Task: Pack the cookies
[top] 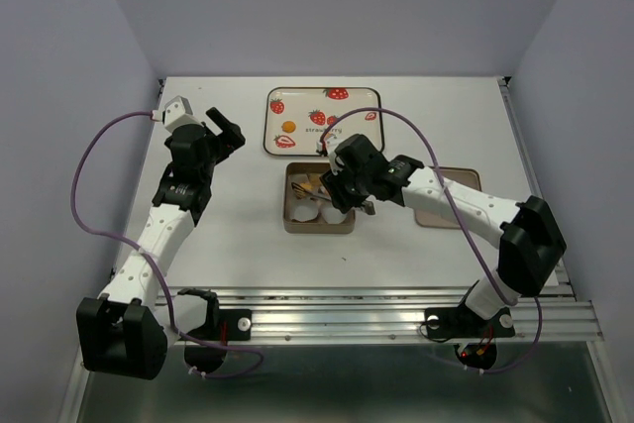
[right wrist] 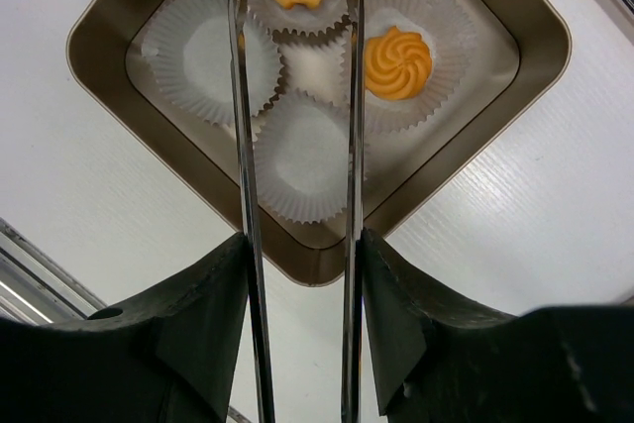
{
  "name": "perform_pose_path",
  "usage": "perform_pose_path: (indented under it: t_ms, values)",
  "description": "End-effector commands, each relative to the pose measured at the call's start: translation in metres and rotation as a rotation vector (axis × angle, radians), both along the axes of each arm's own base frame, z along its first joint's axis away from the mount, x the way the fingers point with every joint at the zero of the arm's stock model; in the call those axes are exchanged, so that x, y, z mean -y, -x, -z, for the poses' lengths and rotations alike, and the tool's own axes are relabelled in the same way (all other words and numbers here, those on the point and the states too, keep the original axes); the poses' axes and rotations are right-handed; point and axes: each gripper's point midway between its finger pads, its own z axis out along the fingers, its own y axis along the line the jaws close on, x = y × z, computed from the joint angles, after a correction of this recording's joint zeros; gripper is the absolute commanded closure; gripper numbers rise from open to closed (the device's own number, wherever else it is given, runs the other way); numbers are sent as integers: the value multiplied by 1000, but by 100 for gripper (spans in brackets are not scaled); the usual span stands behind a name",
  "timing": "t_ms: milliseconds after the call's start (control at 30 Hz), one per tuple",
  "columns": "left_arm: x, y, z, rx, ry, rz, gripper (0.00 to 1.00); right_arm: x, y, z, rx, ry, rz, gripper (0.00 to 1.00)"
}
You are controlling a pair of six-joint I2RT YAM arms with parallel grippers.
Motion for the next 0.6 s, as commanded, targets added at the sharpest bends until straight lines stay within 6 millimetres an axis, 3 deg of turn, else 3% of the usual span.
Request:
perform_pose_path:
  t_ms: [0, 333, 567]
  values:
    - [1, 2, -23, 73, -3, 7, 1, -16, -9, -55, 117, -125, -7, 48]
    - [-1, 2, -23, 73, -8, -2, 1, 4, -26, -99, 266, -168, 127, 49]
    - [-5, 3, -26, 78, -13, -20, 1, 36, -80, -112, 307, -206, 282, 47]
